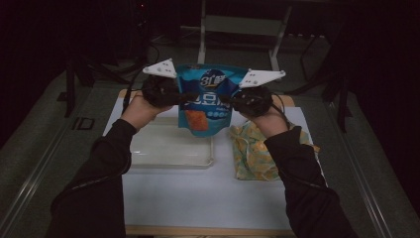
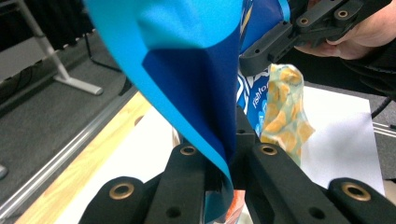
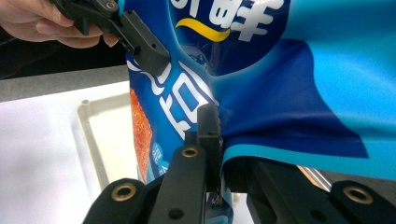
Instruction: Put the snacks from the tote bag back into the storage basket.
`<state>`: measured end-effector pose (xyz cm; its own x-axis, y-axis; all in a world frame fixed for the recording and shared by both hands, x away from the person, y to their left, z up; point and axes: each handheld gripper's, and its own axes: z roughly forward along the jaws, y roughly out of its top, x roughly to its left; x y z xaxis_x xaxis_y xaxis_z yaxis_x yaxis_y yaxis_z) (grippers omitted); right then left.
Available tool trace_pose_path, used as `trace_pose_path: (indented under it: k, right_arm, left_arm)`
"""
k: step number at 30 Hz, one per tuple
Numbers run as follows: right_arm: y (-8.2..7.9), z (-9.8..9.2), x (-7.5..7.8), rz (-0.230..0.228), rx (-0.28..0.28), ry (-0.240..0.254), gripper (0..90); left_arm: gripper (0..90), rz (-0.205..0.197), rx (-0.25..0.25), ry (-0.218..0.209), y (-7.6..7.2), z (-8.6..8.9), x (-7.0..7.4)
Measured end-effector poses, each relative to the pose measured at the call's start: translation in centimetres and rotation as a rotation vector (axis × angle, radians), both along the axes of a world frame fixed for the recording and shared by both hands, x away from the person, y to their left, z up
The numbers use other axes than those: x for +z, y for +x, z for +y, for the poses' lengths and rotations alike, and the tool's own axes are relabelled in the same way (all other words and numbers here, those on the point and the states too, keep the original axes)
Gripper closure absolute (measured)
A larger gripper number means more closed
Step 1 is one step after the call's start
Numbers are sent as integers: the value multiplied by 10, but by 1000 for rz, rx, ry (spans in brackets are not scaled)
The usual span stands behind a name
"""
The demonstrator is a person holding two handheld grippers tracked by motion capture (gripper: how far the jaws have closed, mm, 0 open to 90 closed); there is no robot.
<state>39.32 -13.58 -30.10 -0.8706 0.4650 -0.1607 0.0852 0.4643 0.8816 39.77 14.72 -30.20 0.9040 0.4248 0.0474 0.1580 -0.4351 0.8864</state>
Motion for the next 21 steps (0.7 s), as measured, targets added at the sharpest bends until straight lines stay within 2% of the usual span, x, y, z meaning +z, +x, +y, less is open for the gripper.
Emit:
trace_pose_path:
  k: [4,12,21]
  right_arm:
    - [2,23,-9,19,26,-9,874]
    - [10,59,-32,61,62,-14,874]
    - [20,78,-62,99,71,-8,875]
  left_arm:
    - [879,5,19,17,-5,21,-9]
    - [879,40,60,14,-9,54,-34]
    - [878,66,88,4,-4,70,-67]
